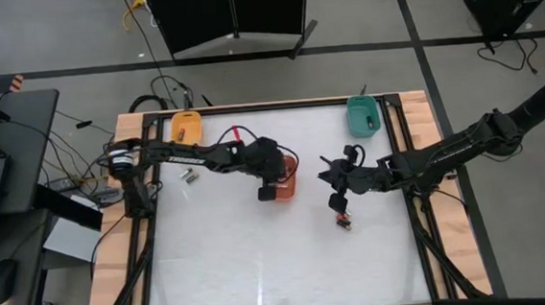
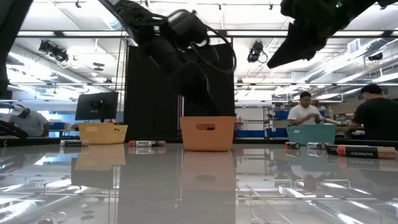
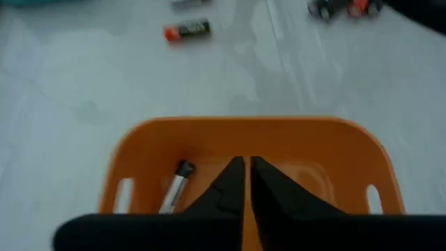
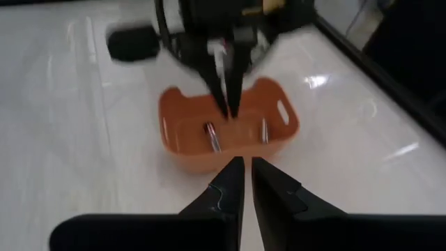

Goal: Sort batteries
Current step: Put the black-brown battery into the green bin

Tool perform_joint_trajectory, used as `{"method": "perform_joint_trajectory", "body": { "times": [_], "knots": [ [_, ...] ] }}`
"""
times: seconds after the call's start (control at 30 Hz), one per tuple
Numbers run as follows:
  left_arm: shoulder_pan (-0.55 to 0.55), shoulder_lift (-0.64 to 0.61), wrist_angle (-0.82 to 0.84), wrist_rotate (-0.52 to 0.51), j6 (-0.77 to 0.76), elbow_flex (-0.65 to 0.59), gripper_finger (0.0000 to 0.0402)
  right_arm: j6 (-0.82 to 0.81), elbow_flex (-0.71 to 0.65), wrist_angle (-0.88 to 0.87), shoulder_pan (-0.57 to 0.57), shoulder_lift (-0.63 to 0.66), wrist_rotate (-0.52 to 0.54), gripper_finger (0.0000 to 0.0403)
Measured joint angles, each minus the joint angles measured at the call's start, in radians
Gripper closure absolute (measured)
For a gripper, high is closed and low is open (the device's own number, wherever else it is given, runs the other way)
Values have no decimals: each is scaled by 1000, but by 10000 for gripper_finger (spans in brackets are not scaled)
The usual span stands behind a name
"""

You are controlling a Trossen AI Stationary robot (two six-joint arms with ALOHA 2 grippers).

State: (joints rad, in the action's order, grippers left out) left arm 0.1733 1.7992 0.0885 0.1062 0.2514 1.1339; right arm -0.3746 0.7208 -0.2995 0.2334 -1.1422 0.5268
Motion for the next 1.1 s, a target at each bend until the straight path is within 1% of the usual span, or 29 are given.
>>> {"method": "perform_joint_trajectory", "body": {
  "times": [0.1,0.27,0.37,0.47,0.57,0.7,0.83,0.97,1.1],
  "knots": [
    [2,-82,-96,-5,-22,-100,392,-109,0,-51,1,0,-1,363],
    [0,-264,-283,-7,-64,-291,394,-253,0,-153,31,-10,-30,363],
    [1,-368,-331,-18,-85,-396,389,-304,0,-158,75,-31,-92,363],
    [1,-468,-340,-48,-104,-478,388,-386,0,-148,139,-72,-144,363],
    [0,-542,-336,-78,-122,-543,388,-495,22,-184,209,-133,-161,363],
    [0,-610,-347,-91,-134,-597,388,-632,102,-267,293,-242,-162,363],
    [0,-637,-362,-91,-149,-624,388,-734,194,-358,351,-353,-175,355],
    [0,-639,-359,-92,-151,-623,387,-840,260,-478,374,-450,-239,331],
    [-4,-639,-366,-94,-151,-623,387,-912,301,-556,374,-505,-295,295]
  ]
}}
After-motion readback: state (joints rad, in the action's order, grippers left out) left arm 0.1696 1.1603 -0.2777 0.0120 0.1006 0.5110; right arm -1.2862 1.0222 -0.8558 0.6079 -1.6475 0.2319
